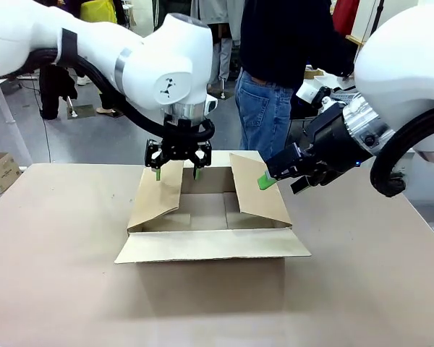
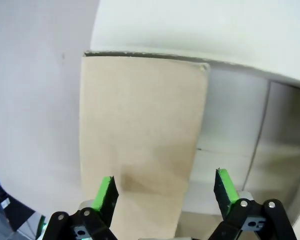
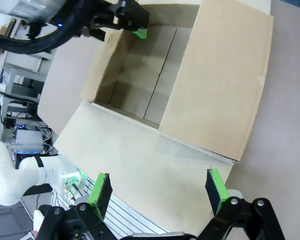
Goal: Pack the gift set into the box.
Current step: Place both hands on the side flaps of the Package Box and spread them outward.
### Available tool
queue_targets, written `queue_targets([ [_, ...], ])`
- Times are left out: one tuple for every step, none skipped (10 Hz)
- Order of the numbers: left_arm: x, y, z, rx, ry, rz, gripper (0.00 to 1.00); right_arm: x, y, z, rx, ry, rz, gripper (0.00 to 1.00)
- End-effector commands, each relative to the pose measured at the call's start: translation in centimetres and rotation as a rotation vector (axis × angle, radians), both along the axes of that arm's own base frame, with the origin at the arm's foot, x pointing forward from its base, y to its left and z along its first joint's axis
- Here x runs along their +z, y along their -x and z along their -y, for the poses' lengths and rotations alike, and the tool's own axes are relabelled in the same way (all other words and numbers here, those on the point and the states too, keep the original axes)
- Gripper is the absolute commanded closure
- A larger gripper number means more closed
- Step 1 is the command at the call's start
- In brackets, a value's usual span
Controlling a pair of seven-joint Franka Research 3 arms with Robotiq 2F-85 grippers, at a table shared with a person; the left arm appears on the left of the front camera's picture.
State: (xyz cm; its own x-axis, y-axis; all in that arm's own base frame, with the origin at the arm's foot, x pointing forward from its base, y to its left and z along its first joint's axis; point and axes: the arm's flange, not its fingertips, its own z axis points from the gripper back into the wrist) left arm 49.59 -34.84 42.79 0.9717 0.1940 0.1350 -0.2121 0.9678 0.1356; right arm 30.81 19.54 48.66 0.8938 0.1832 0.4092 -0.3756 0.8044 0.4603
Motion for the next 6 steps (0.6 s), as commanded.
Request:
queue_targets([
  [0.1, 0.2, 0.1, 0.067, -0.090, 0.024, 0.00, 0.4, 0.0, 0.3, 0.009, 0.008, -0.003, 0.00],
  [-0.1, 0.4, -0.2, 0.070, -0.141, 0.024, 0.00, 0.4, 0.0, 0.3, 0.009, 0.008, -0.003, 0.00],
  [-0.4, 0.6, -0.4, 0.067, -0.179, 0.011, 0.00, 0.4, 0.0, 0.3, 0.009, 0.008, -0.003, 0.00],
  [-0.5, 0.9, -1.0, 0.048, -0.188, -0.001, 0.00, 0.4, 0.0, 0.3, 0.009, 0.008, -0.003, 0.00],
  [0.1, 1.0, -1.9, 0.062, -0.166, 0.014, 0.00, 0.4, 0.0, 0.3, 0.009, 0.008, -0.003, 0.00],
  [0.8, 1.2, -2.7, 0.069, -0.138, 0.037, 0.00, 0.4, 0.0, 0.3, 0.009, 0.008, -0.003, 0.00],
])
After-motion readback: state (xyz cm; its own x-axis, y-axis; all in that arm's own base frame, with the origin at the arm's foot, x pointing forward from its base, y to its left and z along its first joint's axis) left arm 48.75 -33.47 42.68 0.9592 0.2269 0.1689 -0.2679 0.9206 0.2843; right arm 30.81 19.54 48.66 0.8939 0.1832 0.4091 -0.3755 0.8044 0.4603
